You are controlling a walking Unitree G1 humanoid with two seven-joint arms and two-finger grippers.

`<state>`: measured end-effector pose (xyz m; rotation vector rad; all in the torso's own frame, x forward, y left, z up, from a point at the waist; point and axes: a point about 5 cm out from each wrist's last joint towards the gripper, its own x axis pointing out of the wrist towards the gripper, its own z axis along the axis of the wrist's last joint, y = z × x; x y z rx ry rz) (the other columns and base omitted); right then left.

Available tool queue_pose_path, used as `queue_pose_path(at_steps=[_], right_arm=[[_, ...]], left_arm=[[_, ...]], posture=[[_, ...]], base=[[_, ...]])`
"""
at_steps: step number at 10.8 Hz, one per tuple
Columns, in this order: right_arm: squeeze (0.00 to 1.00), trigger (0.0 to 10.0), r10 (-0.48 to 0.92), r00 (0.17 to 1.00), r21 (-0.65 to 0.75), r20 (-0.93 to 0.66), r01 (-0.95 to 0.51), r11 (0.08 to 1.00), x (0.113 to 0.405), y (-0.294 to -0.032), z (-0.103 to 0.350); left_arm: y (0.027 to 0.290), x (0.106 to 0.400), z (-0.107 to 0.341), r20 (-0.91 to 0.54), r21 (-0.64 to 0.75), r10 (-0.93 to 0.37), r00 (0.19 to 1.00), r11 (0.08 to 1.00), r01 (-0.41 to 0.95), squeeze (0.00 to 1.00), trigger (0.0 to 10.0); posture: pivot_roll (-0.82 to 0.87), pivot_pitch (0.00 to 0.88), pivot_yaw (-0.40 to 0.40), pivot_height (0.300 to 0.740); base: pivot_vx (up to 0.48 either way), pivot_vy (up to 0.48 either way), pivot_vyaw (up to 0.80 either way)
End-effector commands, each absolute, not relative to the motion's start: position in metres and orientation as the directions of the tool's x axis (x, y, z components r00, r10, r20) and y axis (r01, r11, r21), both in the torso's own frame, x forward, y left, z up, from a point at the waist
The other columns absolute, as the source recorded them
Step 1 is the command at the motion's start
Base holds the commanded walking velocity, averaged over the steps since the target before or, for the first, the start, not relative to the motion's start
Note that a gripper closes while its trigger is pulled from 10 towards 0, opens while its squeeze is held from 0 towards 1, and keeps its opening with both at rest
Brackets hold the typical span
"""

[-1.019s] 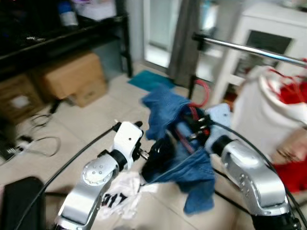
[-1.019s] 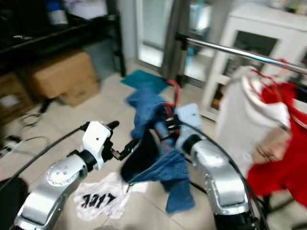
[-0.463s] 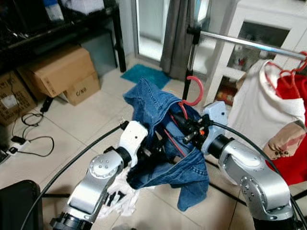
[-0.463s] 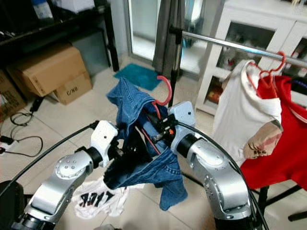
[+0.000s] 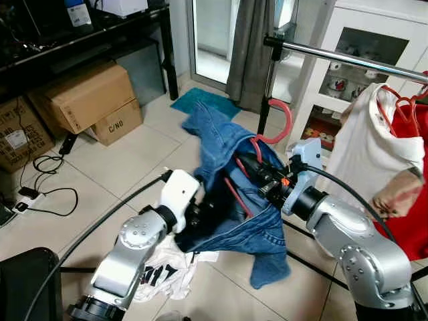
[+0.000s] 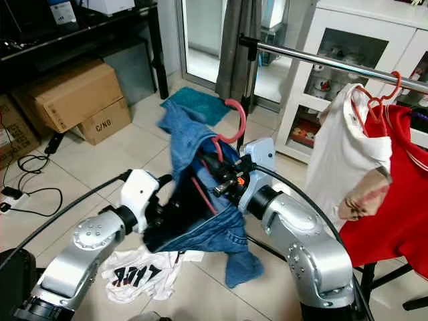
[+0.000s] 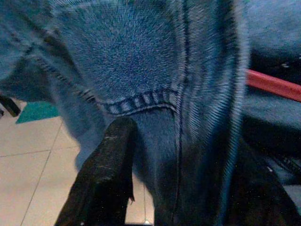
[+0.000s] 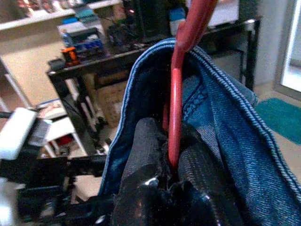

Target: Hang hanger

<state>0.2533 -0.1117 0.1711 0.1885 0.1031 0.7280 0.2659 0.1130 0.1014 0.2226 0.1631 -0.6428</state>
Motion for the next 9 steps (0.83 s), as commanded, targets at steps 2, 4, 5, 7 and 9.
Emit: queue_pose_path(at_steps=[2,4,5,7,9], right_arm=[[0.0,0.0,0.692,0.722,0.215,0.009,-0.677,0.704,0.2488,-0.1113,0.1784],[0.0,0.0,0.698,0.716,0.221,0.008,-0.682,0.697,0.248,-0.1109,0.1791],[0.0,0.0,0.696,0.718,0.218,0.007,-0.68,0.7,0.2486,-0.1112,0.1793],[0.0,0.0,0.694,0.72,0.216,0.007,-0.679,0.702,0.2498,-0.1115,0.1797],[0.0,0.0,0.689,0.724,0.21,-0.001,-0.674,0.708,0.2503,-0.1126,0.1789]], left_arm=[[0.1159,0.27,0.1042,-0.197,0.159,-0.576,0.793,0.78,0.605,0.0,0.0],[0.1168,0.2733,0.1076,-0.163,0.154,-0.579,0.799,0.785,0.6,0.0,0.0],[0.1171,0.2737,0.109,-0.15,0.142,-0.581,0.8,0.788,0.599,0.0,0.0],[0.1179,0.2747,0.1088,-0.142,0.142,-0.577,0.804,0.792,0.594,0.0,0.0],[0.1206,0.2756,0.1098,-0.127,0.139,-0.561,0.818,0.806,0.575,0.0,0.0]], posture=[[-0.04,0.0,0.016,0.74],[-0.04,0.0,0.015,0.74],[-0.04,0.0,0.015,0.74],[-0.04,0.0,0.013,0.74],[-0.04,0.0,0.012,0.74]], base=[[0.0,0.0,0.0],[0.0,0.0,0.0],[0.0,0.0,0.0],[0.0,0.0,0.0],[0.0,0.0,0.0]])
